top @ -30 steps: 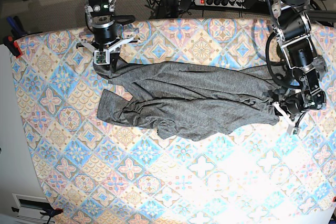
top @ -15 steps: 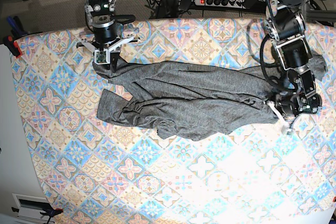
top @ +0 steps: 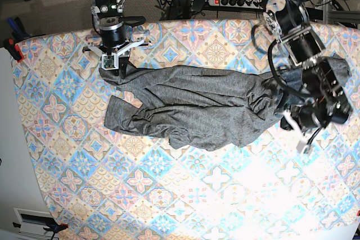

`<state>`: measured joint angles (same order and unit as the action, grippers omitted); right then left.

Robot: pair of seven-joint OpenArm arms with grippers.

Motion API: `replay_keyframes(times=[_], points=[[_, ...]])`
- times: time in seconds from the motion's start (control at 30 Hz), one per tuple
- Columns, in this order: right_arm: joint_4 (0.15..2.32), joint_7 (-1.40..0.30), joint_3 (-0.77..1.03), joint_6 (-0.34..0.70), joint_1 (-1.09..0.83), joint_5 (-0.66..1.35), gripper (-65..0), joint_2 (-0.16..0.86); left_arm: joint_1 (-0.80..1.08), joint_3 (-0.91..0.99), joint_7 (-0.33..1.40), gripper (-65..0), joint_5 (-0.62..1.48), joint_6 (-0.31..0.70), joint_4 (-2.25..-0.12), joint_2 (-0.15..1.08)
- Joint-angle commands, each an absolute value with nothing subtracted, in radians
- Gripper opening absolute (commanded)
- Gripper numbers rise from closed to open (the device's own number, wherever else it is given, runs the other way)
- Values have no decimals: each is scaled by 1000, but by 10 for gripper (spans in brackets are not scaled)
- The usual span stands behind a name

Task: Layout the t-shirt on the table in an organized manner, then fold the t-shirt properly
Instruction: 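Grasp the shirt edge with the left gripper and adjust it, then grasp the shirt with both grippers and lift it off the table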

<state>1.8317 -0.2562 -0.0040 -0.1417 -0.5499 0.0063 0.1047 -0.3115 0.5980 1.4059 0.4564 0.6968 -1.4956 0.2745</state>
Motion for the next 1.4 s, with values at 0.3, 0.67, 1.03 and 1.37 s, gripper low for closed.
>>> replay_keyframes(times=[0.3,0.67,1.03,1.37], points=[[1853,-226,-4,-145,-552,1,-650,108,-288,567,1396,-650,378,698,-1567,308],[1853,-226,-4,-145,-553,1,-650,108,-251,565,1396,-254,352,698,-1563,305],[1853,-226,-2,-145,-553,1,-650,110,-248,562,1330,-215,358,698,-1371,303],[1853,-226,-4,-142,-553,1,-650,113,-248,558,1231,-375,351,698,-1294,252]])
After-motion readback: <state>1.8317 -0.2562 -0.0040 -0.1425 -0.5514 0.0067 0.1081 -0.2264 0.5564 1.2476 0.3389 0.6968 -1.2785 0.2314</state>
